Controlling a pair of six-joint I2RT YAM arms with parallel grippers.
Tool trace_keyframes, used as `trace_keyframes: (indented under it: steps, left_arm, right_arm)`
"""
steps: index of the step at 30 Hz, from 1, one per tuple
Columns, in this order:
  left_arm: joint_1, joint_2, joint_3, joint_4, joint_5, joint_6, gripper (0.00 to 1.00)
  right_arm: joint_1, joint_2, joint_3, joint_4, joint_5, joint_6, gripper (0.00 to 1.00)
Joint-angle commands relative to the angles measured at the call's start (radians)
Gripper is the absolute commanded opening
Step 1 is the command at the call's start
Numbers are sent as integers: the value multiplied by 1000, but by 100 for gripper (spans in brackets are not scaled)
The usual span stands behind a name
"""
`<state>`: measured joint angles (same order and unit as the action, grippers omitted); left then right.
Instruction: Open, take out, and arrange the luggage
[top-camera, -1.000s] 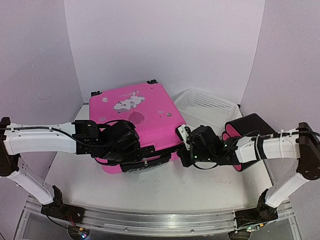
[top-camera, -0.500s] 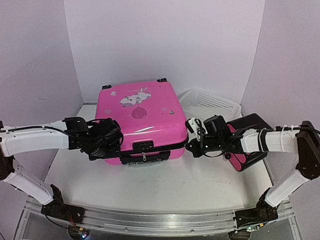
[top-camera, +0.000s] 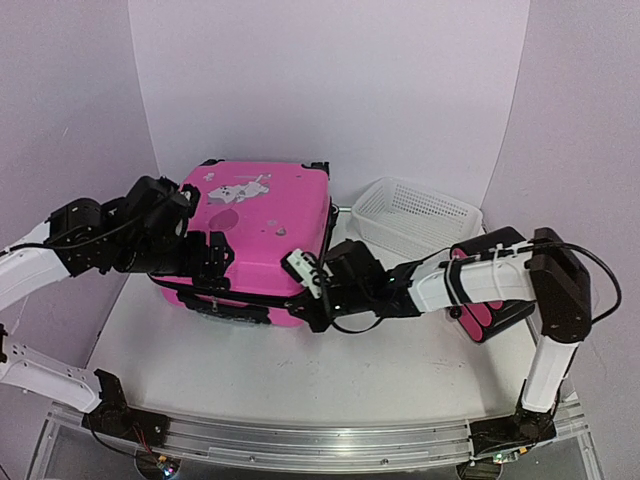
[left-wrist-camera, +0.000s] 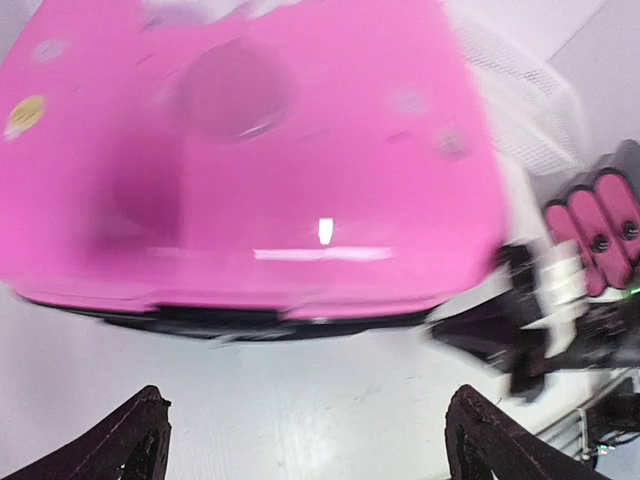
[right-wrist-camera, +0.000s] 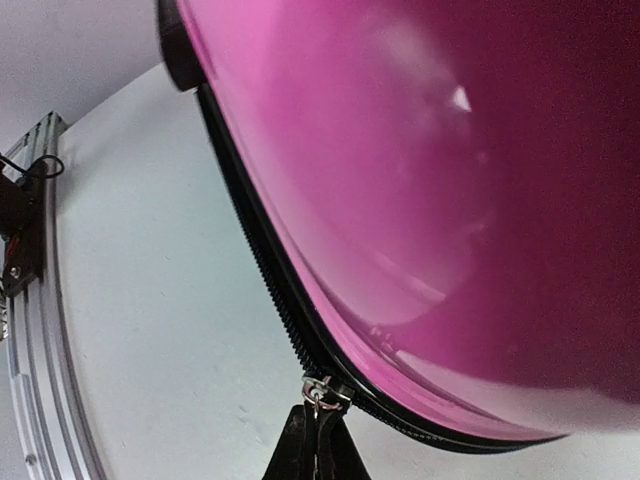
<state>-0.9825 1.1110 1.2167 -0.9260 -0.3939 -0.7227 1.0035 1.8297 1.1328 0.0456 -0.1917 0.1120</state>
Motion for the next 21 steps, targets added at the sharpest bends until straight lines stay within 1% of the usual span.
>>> trace_keyframes:
  steps: [1,3,4,6,8,11,14,16,17,18,21]
  left_arm:
    - [2,94,196,7,93,172,96]
    - [2,188,298,3,107,217,95]
    - [3,243,374,-6,109,247,94]
    - [2,365,476,-27,94,282,94]
    - [2,499,649,-71,69,327,94]
    - [3,708,893,-183,-21,400,97]
    - [9,923,1184,-329,-135,450,98]
    - [21,1041,1328,-396,-176,484,99]
    - [24,1081,1373,-417,-203,492,99]
    - [26,1109,1381,-422,-232,495,99]
    - [39,1119,1316,-419,-255,486,99]
  right_arm:
    - [75,80,99,28,-71,75,0]
    - [79,89,90,35,-42,92,0]
    - [79,92,87,34,-20,99,0]
    - [81,97,89,18,-11,109,0]
    - [84,93,86,12,-12,113,0]
    - [96,89,76,1,7,118,0]
    - [105,85,67,-6,28,122,0]
    - [111,81,67,-13,45,119,0]
    - [114,78,67,-17,49,116,0]
    - [117,75,66,-21,56,113,0]
    - [122,65,58,-35,75,105,0]
